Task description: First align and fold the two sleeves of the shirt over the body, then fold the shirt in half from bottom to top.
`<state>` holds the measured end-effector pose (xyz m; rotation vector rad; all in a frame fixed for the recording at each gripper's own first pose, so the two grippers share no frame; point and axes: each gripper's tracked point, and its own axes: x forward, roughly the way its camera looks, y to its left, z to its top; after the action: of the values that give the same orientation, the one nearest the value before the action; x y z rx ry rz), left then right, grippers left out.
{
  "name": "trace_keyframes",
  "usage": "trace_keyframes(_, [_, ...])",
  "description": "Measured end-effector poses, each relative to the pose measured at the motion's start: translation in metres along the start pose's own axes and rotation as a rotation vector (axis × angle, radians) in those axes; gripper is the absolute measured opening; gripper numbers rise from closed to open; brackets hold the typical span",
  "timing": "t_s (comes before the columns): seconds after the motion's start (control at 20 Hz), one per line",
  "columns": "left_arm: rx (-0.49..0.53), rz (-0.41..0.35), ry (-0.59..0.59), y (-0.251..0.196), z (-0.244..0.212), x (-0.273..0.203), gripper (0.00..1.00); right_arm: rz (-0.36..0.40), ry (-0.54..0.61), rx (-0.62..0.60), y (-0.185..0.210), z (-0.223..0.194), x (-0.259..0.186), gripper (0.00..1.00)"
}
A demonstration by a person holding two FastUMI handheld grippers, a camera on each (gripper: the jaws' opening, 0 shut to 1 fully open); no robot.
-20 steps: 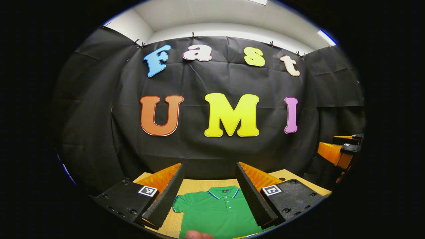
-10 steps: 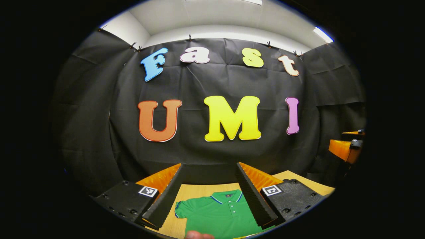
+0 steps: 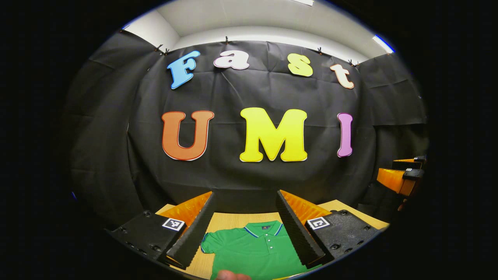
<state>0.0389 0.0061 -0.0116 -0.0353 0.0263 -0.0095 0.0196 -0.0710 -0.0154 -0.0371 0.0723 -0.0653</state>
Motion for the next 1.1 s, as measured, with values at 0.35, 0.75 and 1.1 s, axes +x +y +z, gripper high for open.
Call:
trace_keyframes(0.35, [-0.010,0.039,0.044,0.001,-0.012,-0.004,0.99,0.078,0.139,0.022,-0.004,-0.068,0.060,0.96])
trace_keyframes(0.75, [0.044,0.155,0.108,0.031,-0.023,-0.026,0.99,0.133,0.365,-0.025,-0.022,-0.186,0.155,0.96])
trace_keyframes(1.1, [0.044,0.244,0.167,0.046,-0.041,-0.043,0.99,0.103,0.531,-0.038,-0.046,-0.272,0.200,0.96])
